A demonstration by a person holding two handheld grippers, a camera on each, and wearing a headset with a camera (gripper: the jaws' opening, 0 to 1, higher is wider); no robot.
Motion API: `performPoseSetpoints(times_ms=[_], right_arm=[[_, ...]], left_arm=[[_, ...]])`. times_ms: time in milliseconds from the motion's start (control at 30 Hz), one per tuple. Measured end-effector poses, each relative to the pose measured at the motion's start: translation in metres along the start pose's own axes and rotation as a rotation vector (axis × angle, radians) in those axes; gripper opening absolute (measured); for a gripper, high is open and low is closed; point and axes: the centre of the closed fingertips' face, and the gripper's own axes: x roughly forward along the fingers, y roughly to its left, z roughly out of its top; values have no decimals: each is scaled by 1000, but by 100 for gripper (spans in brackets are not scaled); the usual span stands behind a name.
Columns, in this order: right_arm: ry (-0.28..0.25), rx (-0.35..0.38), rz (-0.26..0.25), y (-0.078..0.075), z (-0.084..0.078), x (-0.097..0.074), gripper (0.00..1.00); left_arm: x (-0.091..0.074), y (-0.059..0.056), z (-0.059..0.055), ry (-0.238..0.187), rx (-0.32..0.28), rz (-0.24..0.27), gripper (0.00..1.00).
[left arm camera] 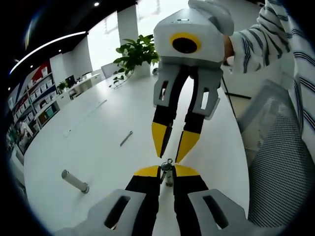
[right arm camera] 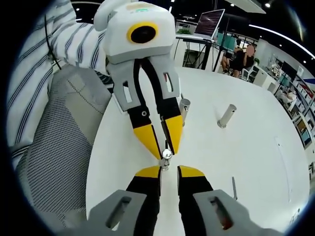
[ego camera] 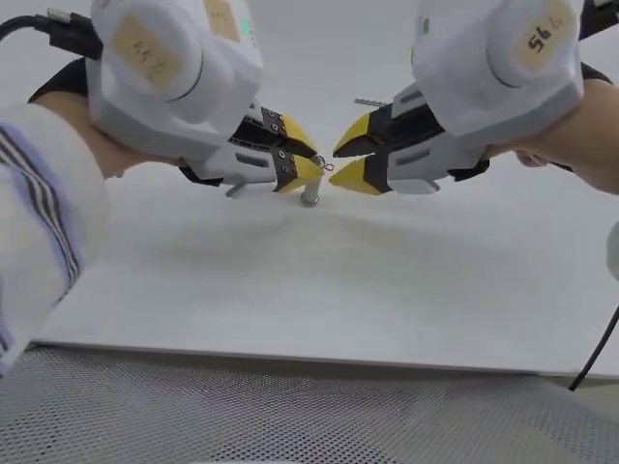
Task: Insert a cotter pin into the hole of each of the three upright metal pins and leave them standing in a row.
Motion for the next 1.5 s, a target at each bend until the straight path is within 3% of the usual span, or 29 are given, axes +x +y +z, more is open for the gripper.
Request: performPoseSetpoints(times_ms=[167,733,933,1100,1133,1233,1333,1500], right_arm=[[0,19,1,-1,0,1,0],[-21,39,-16,-1,3,1,2],[-62,85,-20,1,7,0,6],[-91,123,-31,2,7,2,10],[-106,137,-31,2,8,3,11],[-132,157,-38,2,9,4,14],[-173,164,-58,1,10,6,19],[-190,197,-59,4,4,13,20]], left_arm=[[1,3,-1,0,2,3,5],[-3,5,-4,-20,-21,4,8],[-17,3,-1,-59,-40,18,30],[-36,-8,1,-107,-112,28,44],[-44,-4,-1,-134,-112,32,48],[-56,-11,-2,-176,-159,29,56],[-65,-18,-8,-184,-184,39,70],[-80,-18,-27,-179,-251,94,88]])
